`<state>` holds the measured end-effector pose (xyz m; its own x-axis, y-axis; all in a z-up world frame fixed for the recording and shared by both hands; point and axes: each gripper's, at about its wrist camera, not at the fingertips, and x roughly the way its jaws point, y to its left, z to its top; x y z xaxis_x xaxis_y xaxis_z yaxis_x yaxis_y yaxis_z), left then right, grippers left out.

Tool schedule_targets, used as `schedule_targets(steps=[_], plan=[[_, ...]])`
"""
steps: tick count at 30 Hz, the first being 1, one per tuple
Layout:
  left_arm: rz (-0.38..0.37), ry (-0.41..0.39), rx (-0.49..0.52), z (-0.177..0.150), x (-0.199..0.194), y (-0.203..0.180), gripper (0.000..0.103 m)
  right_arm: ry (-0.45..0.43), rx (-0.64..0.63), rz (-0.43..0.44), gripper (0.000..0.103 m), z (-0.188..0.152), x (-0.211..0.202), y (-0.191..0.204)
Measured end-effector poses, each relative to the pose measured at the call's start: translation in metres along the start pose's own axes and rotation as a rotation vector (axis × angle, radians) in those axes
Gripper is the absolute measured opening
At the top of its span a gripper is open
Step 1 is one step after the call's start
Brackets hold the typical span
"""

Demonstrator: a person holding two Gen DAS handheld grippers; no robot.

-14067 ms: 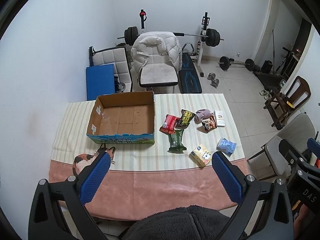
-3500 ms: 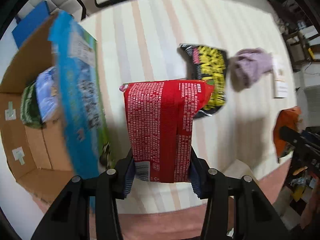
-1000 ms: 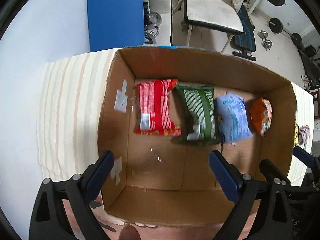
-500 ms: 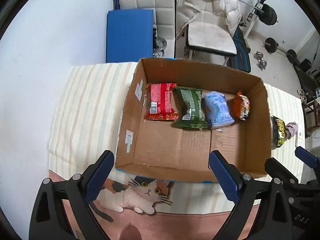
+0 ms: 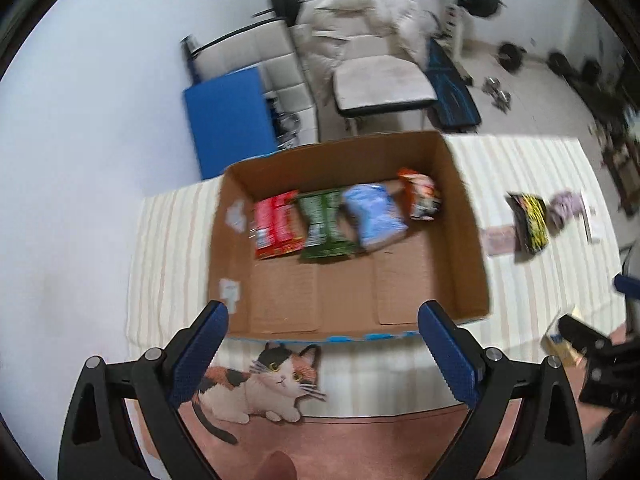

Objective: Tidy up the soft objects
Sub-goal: 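Withdraw both tools from the box toward the remaining items, then grasp the black shoe shine pack with the left tool while the right tool grasps the Vinda tissue pack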

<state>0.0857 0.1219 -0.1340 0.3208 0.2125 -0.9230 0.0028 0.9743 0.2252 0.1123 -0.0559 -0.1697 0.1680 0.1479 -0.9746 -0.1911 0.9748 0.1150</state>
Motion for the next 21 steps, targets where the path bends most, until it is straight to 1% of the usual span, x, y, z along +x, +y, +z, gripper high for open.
schedule_targets(steps=[3, 4, 5, 7, 9, 10, 12, 14, 16, 18, 19, 20, 21], plan=[[-0.028, 0.033, 0.074, 0.013, 0.011, -0.044, 0.097, 0.06, 0.007, -0.113, 0.103, -0.016, 0.017, -0.051], [-0.034, 0.048, 0.095, 0.017, 0.015, -0.057, 0.097, 0.102, 0.016, -0.146, 0.103, -0.025, 0.029, -0.074], [-0.036, 0.068, 0.132, 0.024, 0.023, -0.079, 0.097, 0.137, 0.022, -0.166, 0.103, -0.031, 0.04, -0.09], [-0.034, 0.088, 0.177, 0.032, 0.032, -0.107, 0.097, 0.202, 0.028, -0.19, 0.103, -0.044, 0.061, -0.118], [-0.056, 0.123, 0.225, 0.044, 0.046, -0.141, 0.097, 0.28, 0.015, -0.218, 0.103, -0.059, 0.089, -0.142], [-0.061, 0.135, 0.235, 0.048, 0.05, -0.15, 0.097, 0.311, 0.005, -0.221, 0.103, -0.065, 0.102, -0.149], [-0.075, 0.195, 0.265, 0.061, 0.07, -0.176, 0.097, 0.378, -0.015, -0.218, 0.103, -0.077, 0.129, -0.159], [-0.094, 0.24, 0.274, 0.068, 0.086, -0.196, 0.097, 0.424, -0.027, -0.208, 0.103, -0.084, 0.152, -0.164], [-0.106, 0.276, 0.274, 0.078, 0.103, -0.212, 0.097, 0.458, -0.024, -0.197, 0.103, -0.09, 0.171, -0.17], [-0.128, 0.304, 0.271, 0.088, 0.116, -0.225, 0.097, 0.469, 0.004, -0.176, 0.102, -0.093, 0.183, -0.177], [-0.135, 0.319, 0.269, 0.092, 0.122, -0.229, 0.097, 0.464, 0.028, -0.165, 0.1, -0.094, 0.186, -0.181], [-0.141, 0.343, 0.267, 0.097, 0.131, -0.235, 0.097, 0.455, 0.062, -0.156, 0.089, -0.094, 0.188, -0.188], [-0.159, 0.365, 0.261, 0.102, 0.14, -0.241, 0.097, 0.445, 0.112, -0.137, 0.085, -0.093, 0.187, -0.198]])
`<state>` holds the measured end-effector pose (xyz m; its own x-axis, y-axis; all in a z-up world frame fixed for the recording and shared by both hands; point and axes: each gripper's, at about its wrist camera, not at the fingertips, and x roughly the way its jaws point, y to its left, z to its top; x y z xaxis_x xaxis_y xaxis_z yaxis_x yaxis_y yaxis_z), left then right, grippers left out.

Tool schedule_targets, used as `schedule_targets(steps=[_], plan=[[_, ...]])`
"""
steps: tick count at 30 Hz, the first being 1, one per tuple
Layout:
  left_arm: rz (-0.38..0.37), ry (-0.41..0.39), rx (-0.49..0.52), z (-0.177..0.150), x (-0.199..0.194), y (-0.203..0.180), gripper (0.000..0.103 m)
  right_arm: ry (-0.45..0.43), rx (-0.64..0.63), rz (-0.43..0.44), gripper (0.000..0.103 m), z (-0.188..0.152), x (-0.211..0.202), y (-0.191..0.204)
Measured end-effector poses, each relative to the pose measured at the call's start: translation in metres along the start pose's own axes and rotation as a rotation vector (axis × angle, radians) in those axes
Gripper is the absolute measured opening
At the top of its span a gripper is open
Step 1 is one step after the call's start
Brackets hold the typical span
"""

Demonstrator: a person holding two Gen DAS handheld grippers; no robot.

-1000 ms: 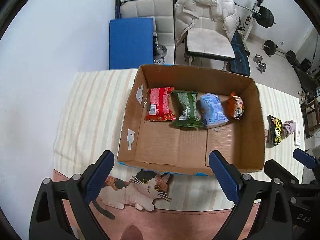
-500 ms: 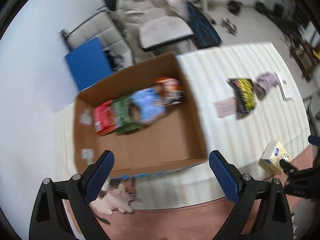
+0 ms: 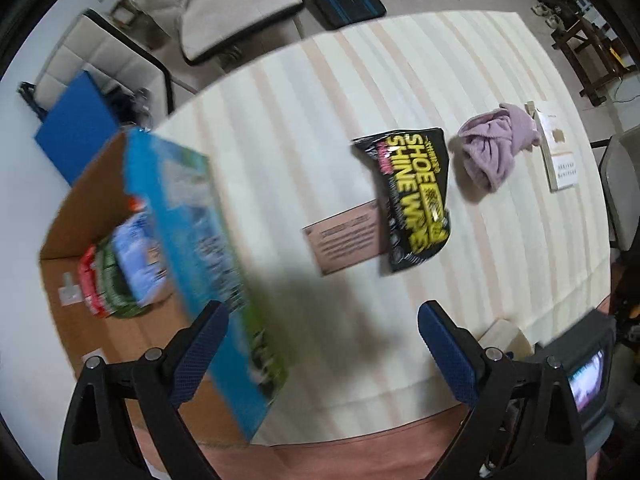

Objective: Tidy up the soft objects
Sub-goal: 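Grasp the black shoe shine pack with the left tool while the right tool grasps the Vinda tissue pack, then carry both packs into the box and release them in front of the bags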

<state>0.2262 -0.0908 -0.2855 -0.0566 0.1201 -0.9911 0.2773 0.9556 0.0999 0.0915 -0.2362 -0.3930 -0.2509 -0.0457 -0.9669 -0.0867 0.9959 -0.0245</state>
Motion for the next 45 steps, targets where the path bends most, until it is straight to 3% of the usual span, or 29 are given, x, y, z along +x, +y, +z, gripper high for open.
schedule_targets(steps=[3, 5, 9, 11, 14, 15, 17, 19, 20, 22, 26, 28, 34, 36, 45], plan=[[-0.059, 0.053, -0.034, 0.021, 0.018, -0.002, 0.097, -0.024, 0.125, 0.081, 0.068, 0.007, -0.002, -0.028], [-0.112, 0.077, -0.068, 0.034, 0.029, -0.005, 0.097, -0.044, 0.229, 0.123, 0.066, 0.013, -0.006, -0.054], [-0.212, 0.121, -0.128, 0.057, 0.052, -0.013, 0.097, -0.063, 0.396, 0.226, 0.066, 0.022, -0.009, -0.101], [-0.221, 0.136, -0.128, 0.066, 0.062, -0.021, 0.097, -0.055, 0.434, 0.274, 0.067, 0.025, -0.009, -0.115], [-0.19, 0.139, -0.106, 0.077, 0.073, -0.032, 0.097, -0.047, 0.457, 0.354, 0.076, 0.025, -0.011, -0.132], [-0.182, 0.142, -0.097, 0.08, 0.077, -0.036, 0.097, -0.049, 0.458, 0.358, 0.077, 0.024, -0.013, -0.136], [-0.158, 0.149, -0.084, 0.082, 0.085, -0.04, 0.083, -0.044, 0.451, 0.355, 0.077, 0.023, -0.015, -0.14], [-0.154, 0.161, -0.07, 0.083, 0.091, -0.045, 0.062, -0.034, 0.444, 0.364, 0.077, 0.022, -0.015, -0.142], [-0.151, 0.16, -0.067, 0.084, 0.092, -0.047, 0.061, -0.026, 0.437, 0.363, 0.077, 0.019, -0.015, -0.14], [-0.119, 0.127, -0.053, 0.082, 0.088, -0.051, 0.048, -0.024, 0.422, 0.357, 0.077, 0.016, -0.016, -0.134], [-0.113, 0.113, -0.066, 0.077, 0.086, -0.052, 0.042, -0.018, 0.42, 0.33, 0.075, 0.014, -0.009, -0.125], [-0.107, 0.112, -0.074, 0.069, 0.088, -0.049, 0.041, -0.015, 0.418, 0.301, 0.067, 0.015, -0.005, -0.12], [-0.09, 0.097, -0.079, 0.039, 0.086, -0.047, 0.04, -0.033, 0.394, 0.257, 0.066, 0.013, -0.005, -0.106], [-0.091, 0.087, -0.071, 0.044, 0.082, -0.061, 0.04, -0.045, 0.38, 0.24, 0.065, 0.016, -0.005, -0.096], [-0.144, -0.052, -0.044, -0.019, 0.02, -0.071, 0.04, -0.156, 0.342, 0.23, 0.065, -0.004, -0.048, -0.06]])
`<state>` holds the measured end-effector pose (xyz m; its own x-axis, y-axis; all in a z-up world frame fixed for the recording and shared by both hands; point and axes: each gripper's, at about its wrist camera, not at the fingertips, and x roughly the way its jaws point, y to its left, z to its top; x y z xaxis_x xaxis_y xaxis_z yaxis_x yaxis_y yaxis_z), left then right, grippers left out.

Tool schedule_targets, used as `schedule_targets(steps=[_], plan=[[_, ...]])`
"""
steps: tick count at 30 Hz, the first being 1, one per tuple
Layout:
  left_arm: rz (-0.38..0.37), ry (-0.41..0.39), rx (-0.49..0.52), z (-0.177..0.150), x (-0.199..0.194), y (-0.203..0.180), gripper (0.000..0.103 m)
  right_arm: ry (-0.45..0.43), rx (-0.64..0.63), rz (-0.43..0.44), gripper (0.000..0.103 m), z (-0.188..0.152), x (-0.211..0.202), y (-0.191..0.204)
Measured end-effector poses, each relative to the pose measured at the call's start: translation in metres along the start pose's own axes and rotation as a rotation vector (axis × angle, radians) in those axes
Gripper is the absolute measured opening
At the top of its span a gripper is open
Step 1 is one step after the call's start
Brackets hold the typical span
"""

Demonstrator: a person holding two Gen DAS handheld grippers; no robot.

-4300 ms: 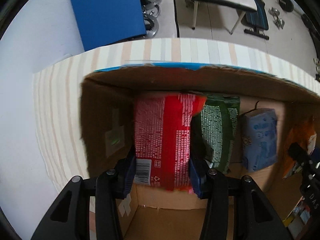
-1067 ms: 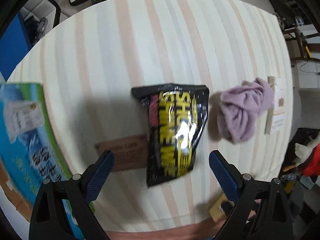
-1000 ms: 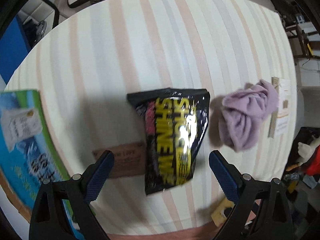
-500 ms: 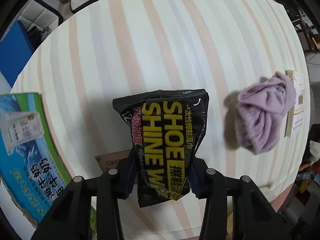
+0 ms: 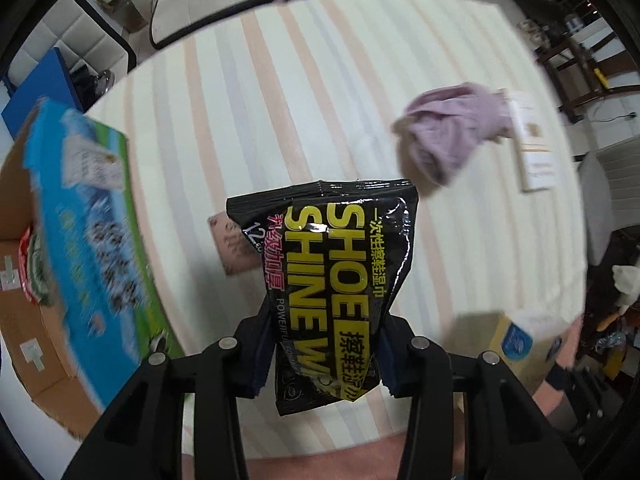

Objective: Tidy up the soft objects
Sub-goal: 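Carry both packs into the box and release them in front of the bags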

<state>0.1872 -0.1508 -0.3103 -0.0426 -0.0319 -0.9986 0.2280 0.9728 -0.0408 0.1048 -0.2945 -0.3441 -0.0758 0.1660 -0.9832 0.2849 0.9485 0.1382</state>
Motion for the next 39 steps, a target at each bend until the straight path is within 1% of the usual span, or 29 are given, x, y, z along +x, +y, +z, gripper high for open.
schedule_targets(steps=[3, 5, 6, 8, 9, 11, 15, 17, 20, 22, 23, 25, 26, 27, 28, 30, 31, 33, 34, 36, 39], plan=[[-0.036, -0.051, 0.001, -0.02, -0.03, 0.001, 0.04, -0.046, -0.029, 0.028, 0.065, -0.011, -0.028, 0.012], [-0.059, -0.098, -0.005, -0.034, -0.058, 0.006, 0.04, -0.069, -0.047, 0.049, 0.065, -0.018, -0.046, 0.021], [-0.069, -0.131, -0.012, -0.043, -0.073, 0.012, 0.04, -0.086, -0.062, 0.061, 0.065, -0.023, -0.057, 0.028], [-0.075, -0.186, -0.025, -0.055, -0.093, 0.036, 0.04, -0.114, -0.088, 0.075, 0.065, -0.027, -0.076, 0.038], [-0.075, -0.221, -0.031, -0.064, -0.11, 0.046, 0.04, -0.128, -0.101, 0.082, 0.065, -0.03, -0.085, 0.044], [-0.061, -0.283, -0.042, -0.081, -0.136, 0.066, 0.04, -0.157, -0.132, 0.101, 0.065, -0.032, -0.109, 0.055], [-0.033, -0.375, -0.08, -0.097, -0.176, 0.11, 0.04, -0.197, -0.195, 0.147, 0.064, -0.039, -0.143, 0.088], [-0.022, -0.401, -0.098, -0.099, -0.184, 0.126, 0.04, -0.209, -0.226, 0.168, 0.065, -0.036, -0.156, 0.098], [0.003, -0.439, -0.137, -0.104, -0.196, 0.159, 0.04, -0.226, -0.281, 0.195, 0.064, -0.037, -0.17, 0.131], [0.013, -0.449, -0.166, -0.107, -0.202, 0.181, 0.04, -0.232, -0.318, 0.218, 0.064, -0.039, -0.178, 0.157], [0.012, -0.449, -0.175, -0.109, -0.203, 0.189, 0.04, -0.233, -0.337, 0.229, 0.065, -0.041, -0.182, 0.172], [-0.005, -0.433, -0.219, -0.11, -0.203, 0.219, 0.04, -0.23, -0.371, 0.251, 0.064, -0.042, -0.185, 0.201], [-0.005, -0.428, -0.232, -0.112, -0.204, 0.227, 0.04, -0.226, -0.381, 0.261, 0.064, -0.041, -0.183, 0.212], [-0.003, -0.414, -0.259, -0.111, -0.2, 0.247, 0.04, -0.22, -0.391, 0.27, 0.064, -0.041, -0.181, 0.223], [-0.001, -0.404, -0.272, -0.112, -0.199, 0.259, 0.04, -0.21, -0.403, 0.281, 0.064, -0.041, -0.179, 0.238], [-0.018, -0.342, -0.324, -0.106, -0.182, 0.297, 0.04, -0.184, -0.418, 0.306, 0.064, -0.04, -0.17, 0.265], [-0.034, -0.314, -0.348, -0.104, -0.175, 0.314, 0.04, -0.158, -0.427, 0.324, 0.065, -0.039, -0.162, 0.284], [-0.059, -0.249, -0.388, -0.099, -0.159, 0.343, 0.04, -0.12, -0.436, 0.348, 0.065, -0.038, -0.147, 0.309], [-0.064, -0.226, -0.411, -0.097, -0.15, 0.356, 0.04, -0.095, -0.446, 0.353, 0.065, -0.037, -0.135, 0.328], [-0.066, -0.154, -0.433, -0.09, -0.127, 0.383, 0.04, -0.055, -0.461, 0.353, 0.065, -0.036, -0.112, 0.358], [-0.068, -0.052, -0.443, -0.08, -0.094, 0.411, 0.04, 0.001, -0.476, 0.339, 0.065, -0.035, -0.08, 0.392]])
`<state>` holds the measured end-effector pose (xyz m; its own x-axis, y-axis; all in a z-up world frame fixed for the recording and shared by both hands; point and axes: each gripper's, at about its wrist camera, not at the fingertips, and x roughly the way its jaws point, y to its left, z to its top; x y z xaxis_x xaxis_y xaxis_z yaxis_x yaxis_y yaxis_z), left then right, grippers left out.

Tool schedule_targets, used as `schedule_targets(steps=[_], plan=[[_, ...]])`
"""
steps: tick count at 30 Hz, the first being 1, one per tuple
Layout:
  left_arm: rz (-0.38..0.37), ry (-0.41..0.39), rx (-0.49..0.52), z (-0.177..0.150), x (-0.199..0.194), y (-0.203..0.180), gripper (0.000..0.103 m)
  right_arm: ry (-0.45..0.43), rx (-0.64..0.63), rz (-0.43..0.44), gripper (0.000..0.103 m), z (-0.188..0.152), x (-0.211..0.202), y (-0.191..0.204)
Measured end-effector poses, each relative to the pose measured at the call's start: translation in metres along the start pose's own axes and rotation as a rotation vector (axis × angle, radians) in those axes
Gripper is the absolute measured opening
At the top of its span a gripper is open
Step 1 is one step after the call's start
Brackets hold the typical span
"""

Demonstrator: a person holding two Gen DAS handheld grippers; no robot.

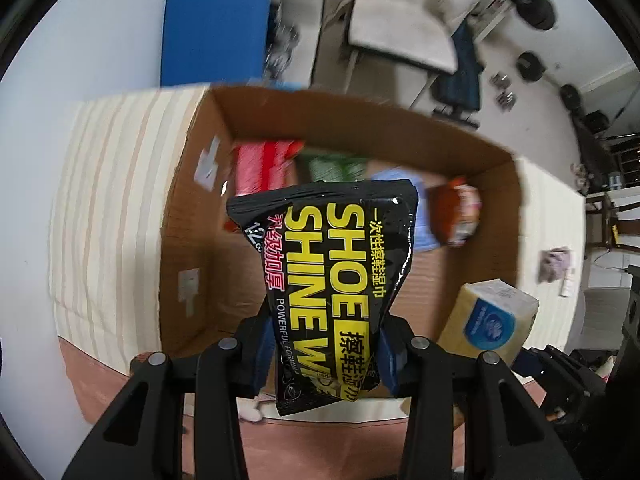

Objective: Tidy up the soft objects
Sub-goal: 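Carry both packs into the box and release them in front of the bags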

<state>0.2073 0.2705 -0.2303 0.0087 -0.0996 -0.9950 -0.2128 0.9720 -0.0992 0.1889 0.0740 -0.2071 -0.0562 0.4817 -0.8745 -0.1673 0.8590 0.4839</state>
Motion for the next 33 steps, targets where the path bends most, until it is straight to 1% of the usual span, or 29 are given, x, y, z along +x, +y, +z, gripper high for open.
schedule_targets(steps=[4, 10, 12, 15, 17, 19, 20, 23, 24, 25, 26, 27, 29, 30, 31, 33], plan=[[0.054, 0.088, 0.014, 0.019, 0.032, 0.016, 0.04, 0.067, 0.015, -0.02, 0.065, 0.019, 0.056, 0.015], [0.078, 0.211, 0.015, 0.031, 0.077, 0.035, 0.04, 0.138, 0.033, -0.052, 0.065, 0.034, 0.11, 0.017], [0.076, 0.233, 0.015, 0.03, 0.085, 0.038, 0.04, 0.16, 0.04, -0.051, 0.065, 0.035, 0.122, 0.017], [0.06, 0.266, 0.003, 0.029, 0.095, 0.043, 0.042, 0.169, 0.036, -0.067, 0.065, 0.039, 0.134, 0.016], [0.07, 0.279, -0.002, 0.029, 0.098, 0.048, 0.043, 0.182, 0.027, -0.07, 0.065, 0.041, 0.142, 0.019], [0.075, 0.283, -0.009, 0.028, 0.097, 0.05, 0.045, 0.215, 0.023, -0.058, 0.066, 0.042, 0.152, 0.021], [0.081, 0.283, -0.01, 0.03, 0.097, 0.049, 0.046, 0.228, 0.019, -0.058, 0.068, 0.043, 0.156, 0.021], [0.099, 0.28, 0.005, 0.031, 0.094, 0.052, 0.05, 0.235, -0.002, -0.072, 0.097, 0.047, 0.161, 0.02], [0.098, 0.279, 0.004, 0.031, 0.092, 0.054, 0.057, 0.235, -0.004, -0.075, 0.097, 0.047, 0.16, 0.02], [0.096, 0.275, 0.006, 0.031, 0.09, 0.053, 0.066, 0.235, -0.005, -0.078, 0.097, 0.046, 0.16, 0.019], [0.092, 0.269, 0.009, 0.029, 0.087, 0.052, 0.068, 0.236, -0.006, -0.083, 0.097, 0.044, 0.159, 0.018], [0.095, 0.262, 0.011, 0.027, 0.084, 0.052, 0.073, 0.234, -0.005, -0.089, 0.098, 0.044, 0.157, 0.017], [0.098, 0.251, 0.018, 0.021, 0.079, 0.046, 0.078, 0.232, -0.008, -0.109, 0.103, 0.039, 0.154, 0.015], [0.103, 0.247, 0.018, 0.017, 0.077, 0.044, 0.082, 0.228, -0.008, -0.126, 0.103, 0.038, 0.152, 0.012], [0.107, 0.245, 0.017, 0.014, 0.075, 0.043, 0.09, 0.226, -0.009, -0.135, 0.103, 0.036, 0.149, 0.008], [0.111, 0.234, 0.015, 0.005, 0.071, 0.041, 0.09, 0.222, -0.014, -0.164, 0.103, 0.032, 0.145, 0.007]])
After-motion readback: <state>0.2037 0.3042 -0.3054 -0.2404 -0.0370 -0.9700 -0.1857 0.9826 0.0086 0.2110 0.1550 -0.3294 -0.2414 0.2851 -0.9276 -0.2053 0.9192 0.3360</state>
